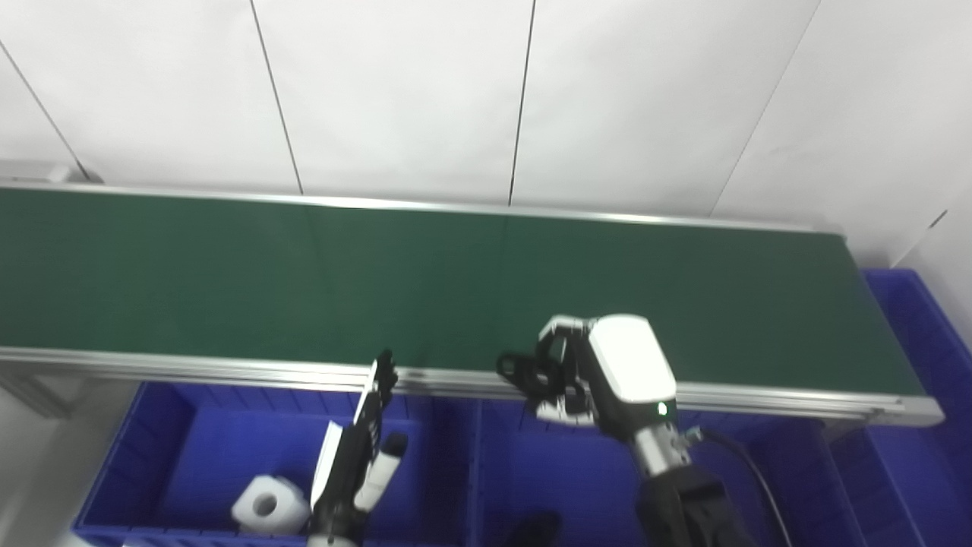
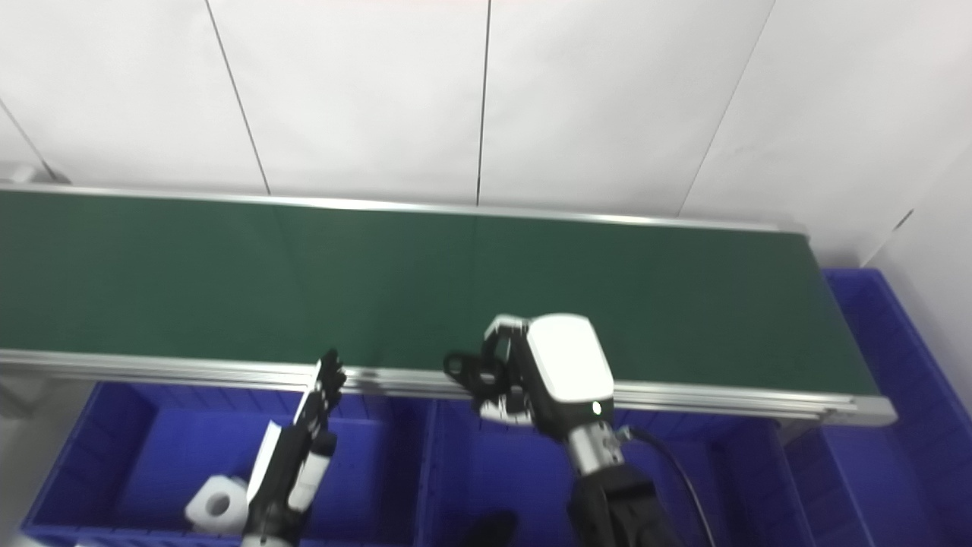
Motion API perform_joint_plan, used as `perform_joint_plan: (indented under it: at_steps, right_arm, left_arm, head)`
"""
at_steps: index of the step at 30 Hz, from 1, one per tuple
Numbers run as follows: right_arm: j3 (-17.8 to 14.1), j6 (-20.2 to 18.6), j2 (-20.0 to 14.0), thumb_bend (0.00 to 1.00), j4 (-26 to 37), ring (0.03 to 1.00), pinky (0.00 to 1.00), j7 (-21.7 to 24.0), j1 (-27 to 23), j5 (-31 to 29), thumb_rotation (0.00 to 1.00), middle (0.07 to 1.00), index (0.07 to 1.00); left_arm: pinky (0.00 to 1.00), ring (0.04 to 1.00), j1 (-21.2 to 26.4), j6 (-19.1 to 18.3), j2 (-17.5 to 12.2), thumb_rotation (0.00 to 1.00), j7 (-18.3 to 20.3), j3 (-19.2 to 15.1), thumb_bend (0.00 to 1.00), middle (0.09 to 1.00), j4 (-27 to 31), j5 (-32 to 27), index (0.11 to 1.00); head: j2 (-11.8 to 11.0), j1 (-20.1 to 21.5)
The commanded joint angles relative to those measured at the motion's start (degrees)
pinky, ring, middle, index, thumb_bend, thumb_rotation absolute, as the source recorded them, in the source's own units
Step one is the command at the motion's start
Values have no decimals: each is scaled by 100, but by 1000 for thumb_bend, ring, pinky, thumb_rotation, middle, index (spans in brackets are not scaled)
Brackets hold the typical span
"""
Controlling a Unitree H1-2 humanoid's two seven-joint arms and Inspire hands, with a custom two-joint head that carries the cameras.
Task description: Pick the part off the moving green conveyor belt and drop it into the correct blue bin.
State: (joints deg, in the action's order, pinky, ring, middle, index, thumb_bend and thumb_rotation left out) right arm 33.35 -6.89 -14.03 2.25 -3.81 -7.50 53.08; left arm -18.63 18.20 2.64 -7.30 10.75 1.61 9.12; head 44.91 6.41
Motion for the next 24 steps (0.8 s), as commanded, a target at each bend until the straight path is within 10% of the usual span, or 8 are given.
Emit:
perform_joint_plan:
  at_steps: [1, 16, 24]
  right_arm:
    - [-26, 143, 17, 506, 192, 265, 198, 27, -5, 91, 137, 375, 488]
    - [-15, -28, -12, 510, -811, 261, 193, 926, 183, 137, 130, 364, 489]
    - [-38, 95, 22, 523, -1159, 525, 403, 281, 104, 458, 75, 552, 506]
  left_arm:
    - [974, 979, 86, -25, -59, 1000, 125, -42, 800, 1000, 205, -14, 1000]
    - [991, 984, 20, -99, 15, 1000, 218, -113, 816, 1000, 352, 59, 1000]
    - [998, 990, -17, -151, 79, 999, 202, -119, 825, 1000, 383, 109, 1000]
  head:
    - [12, -2]
    - [77, -148]
    - [52, -230]
